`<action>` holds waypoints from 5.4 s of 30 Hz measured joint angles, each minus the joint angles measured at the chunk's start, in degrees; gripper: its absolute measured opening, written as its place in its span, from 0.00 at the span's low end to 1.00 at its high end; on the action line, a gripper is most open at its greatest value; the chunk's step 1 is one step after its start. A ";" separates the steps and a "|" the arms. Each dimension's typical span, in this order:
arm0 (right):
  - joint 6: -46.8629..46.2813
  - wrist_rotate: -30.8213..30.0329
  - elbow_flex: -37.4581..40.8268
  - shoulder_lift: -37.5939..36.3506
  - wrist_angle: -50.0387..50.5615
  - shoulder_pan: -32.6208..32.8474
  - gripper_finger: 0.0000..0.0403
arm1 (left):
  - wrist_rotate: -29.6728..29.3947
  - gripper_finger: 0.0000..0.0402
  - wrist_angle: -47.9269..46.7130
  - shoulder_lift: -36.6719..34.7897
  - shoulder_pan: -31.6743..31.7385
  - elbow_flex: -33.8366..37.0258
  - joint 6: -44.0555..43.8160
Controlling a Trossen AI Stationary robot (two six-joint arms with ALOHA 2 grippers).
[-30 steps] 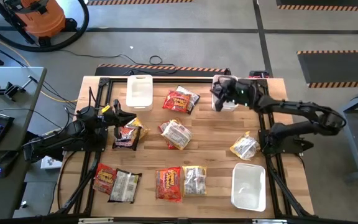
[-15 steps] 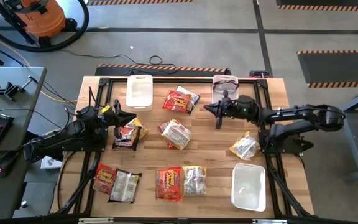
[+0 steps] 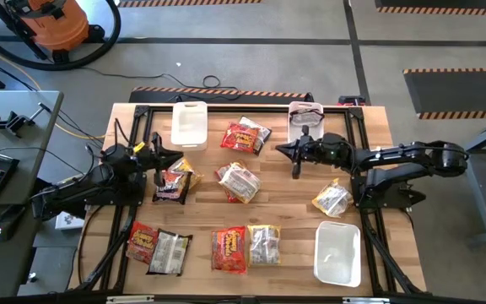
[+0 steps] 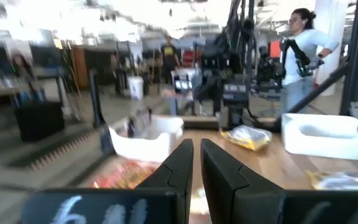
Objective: Sort Maruchan noodles
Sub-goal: Put the orange noodle pack into the top left white bin
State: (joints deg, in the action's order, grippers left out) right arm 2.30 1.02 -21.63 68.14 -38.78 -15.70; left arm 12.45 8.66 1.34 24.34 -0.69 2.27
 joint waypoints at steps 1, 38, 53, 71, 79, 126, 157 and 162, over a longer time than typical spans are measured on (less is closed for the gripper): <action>-0.49 -0.54 0.00 0.00 0.12 0.00 0.00 | -0.24 0.06 1.33 0.00 0.00 -0.02 0.49; 1.46 -4.25 0.00 0.04 1.05 -1.43 0.00 | -7.89 0.06 14.79 34.26 -2.03 -8.85 -12.23; 1.76 -3.98 0.00 0.04 -0.07 -5.33 0.00 | -11.71 0.33 10.52 69.43 -4.36 -29.26 7.78; 2.87 -3.85 0.00 0.04 0.36 -5.33 0.00 | -32.18 0.52 10.80 96.58 -10.89 -41.53 30.09; 3.15 -3.85 0.00 0.04 0.39 -5.33 0.00 | -43.68 0.54 21.25 104.18 -13.02 -41.70 36.56; 4.16 -3.81 0.00 0.04 1.11 -5.33 0.00 | -34.68 0.00 -31.19 77.46 7.33 -61.86 31.36; 4.18 -3.83 0.00 0.04 1.33 -5.33 0.00 | -23.94 0.00 -26.41 77.13 26.74 -51.08 42.25; 4.18 -3.83 0.00 0.04 1.30 -5.33 0.00 | -26.92 0.00 -26.37 77.13 25.71 -51.08 43.41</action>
State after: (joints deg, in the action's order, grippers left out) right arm 6.48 -2.81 -21.63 68.18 -37.47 -21.04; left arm -14.47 -17.71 78.48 50.05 -51.77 45.67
